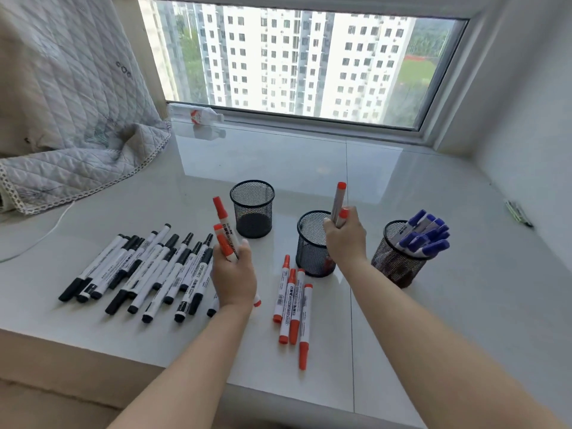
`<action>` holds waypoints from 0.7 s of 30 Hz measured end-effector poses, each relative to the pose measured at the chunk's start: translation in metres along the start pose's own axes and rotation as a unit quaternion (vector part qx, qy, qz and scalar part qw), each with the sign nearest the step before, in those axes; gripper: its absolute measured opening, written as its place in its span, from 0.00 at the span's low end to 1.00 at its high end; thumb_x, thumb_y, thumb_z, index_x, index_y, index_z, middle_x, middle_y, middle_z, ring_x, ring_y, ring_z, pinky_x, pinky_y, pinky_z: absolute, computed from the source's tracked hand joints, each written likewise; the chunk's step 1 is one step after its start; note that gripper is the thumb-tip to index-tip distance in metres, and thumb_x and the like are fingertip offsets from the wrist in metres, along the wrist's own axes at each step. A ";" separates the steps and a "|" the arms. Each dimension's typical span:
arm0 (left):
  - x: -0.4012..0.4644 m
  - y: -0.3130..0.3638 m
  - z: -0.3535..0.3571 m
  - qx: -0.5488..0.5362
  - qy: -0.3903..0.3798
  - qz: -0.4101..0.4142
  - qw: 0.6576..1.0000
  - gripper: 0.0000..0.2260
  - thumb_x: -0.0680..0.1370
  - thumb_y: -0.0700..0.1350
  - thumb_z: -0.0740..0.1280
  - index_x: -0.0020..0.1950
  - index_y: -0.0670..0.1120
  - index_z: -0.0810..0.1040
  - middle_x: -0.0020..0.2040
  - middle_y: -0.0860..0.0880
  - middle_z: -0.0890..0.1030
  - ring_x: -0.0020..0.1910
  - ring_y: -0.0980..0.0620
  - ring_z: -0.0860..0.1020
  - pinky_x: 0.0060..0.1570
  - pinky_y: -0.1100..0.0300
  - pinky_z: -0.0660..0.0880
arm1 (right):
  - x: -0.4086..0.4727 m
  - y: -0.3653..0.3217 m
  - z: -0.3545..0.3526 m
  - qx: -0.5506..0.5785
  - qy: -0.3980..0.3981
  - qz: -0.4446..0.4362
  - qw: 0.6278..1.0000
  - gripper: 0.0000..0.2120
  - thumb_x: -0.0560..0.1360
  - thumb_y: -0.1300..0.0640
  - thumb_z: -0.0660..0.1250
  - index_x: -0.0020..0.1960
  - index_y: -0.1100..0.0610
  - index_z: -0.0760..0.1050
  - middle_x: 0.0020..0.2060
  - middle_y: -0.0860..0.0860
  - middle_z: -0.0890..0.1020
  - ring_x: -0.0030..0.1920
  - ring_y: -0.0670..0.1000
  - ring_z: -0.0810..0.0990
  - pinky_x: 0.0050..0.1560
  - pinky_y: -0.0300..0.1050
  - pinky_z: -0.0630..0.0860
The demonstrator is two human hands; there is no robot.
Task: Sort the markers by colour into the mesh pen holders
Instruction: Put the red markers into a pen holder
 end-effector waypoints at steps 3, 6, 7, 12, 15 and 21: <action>0.008 0.037 0.011 -0.014 -0.005 0.060 0.998 0.08 0.75 0.52 0.64 0.39 0.51 0.69 0.32 0.48 0.76 0.30 0.49 0.76 0.32 0.59 0.72 | -0.006 0.001 -0.007 0.034 0.019 0.000 0.999 0.05 0.74 0.61 0.62 0.43 0.56 0.66 0.30 0.48 0.68 0.32 0.51 0.69 0.31 0.41 0.66; 0.013 0.068 0.036 -0.049 -0.039 0.077 0.995 0.12 0.75 0.54 0.65 0.39 0.46 0.72 0.27 0.53 0.76 0.24 0.60 0.75 0.27 0.69 0.71 | -0.010 0.002 -0.012 0.074 0.048 0.004 0.996 0.09 0.75 0.60 0.61 0.55 0.53 0.67 0.32 0.45 0.72 0.34 0.47 0.73 0.38 0.43 0.69; 0.014 0.074 0.046 -0.060 -0.051 0.072 0.994 0.13 0.76 0.54 0.64 0.38 0.46 0.72 0.26 0.54 0.75 0.23 0.61 0.74 0.28 0.67 0.72 | -0.012 0.001 -0.012 0.068 0.056 -0.006 0.996 0.14 0.76 0.59 0.60 0.60 0.50 0.65 0.33 0.44 0.73 0.35 0.47 0.74 0.38 0.42 0.70; 0.017 0.100 0.091 -0.128 -0.097 0.049 0.986 0.11 0.77 0.51 0.63 0.37 0.48 0.70 0.24 0.55 0.76 0.25 0.62 0.76 0.31 0.62 0.72 | -0.012 -0.004 -0.014 0.035 0.066 -0.039 0.996 0.17 0.75 0.63 0.59 0.60 0.48 0.68 0.39 0.48 0.76 0.36 0.48 0.74 0.39 0.42 0.70; 0.010 0.100 0.120 -0.149 -0.149 0.028 0.977 0.09 0.78 0.50 0.63 0.39 0.49 0.72 0.27 0.56 0.78 0.27 0.63 0.76 0.32 0.68 0.74 | -0.012 -0.001 -0.013 0.051 0.067 -0.024 0.996 0.14 0.74 0.63 0.60 0.56 0.49 0.70 0.40 0.49 0.76 0.37 0.50 0.73 0.43 0.46 0.73; -0.003 0.059 0.142 -0.106 -0.211 -0.032 0.971 0.08 0.79 0.48 0.62 0.50 0.43 0.72 0.35 0.52 0.76 0.31 0.57 0.72 0.29 0.72 0.70 | -0.015 0.005 -0.013 0.080 0.081 -0.014 0.993 0.14 0.73 0.64 0.59 0.54 0.49 0.70 0.44 0.52 0.80 0.37 0.50 0.74 0.42 0.47 0.75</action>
Point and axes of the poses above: each hand's wrist, its own x-axis towards the middle knuckle, its own z-axis out of the palm, y = z × x, the point moved 9 cm from there along x, towards the middle knuckle
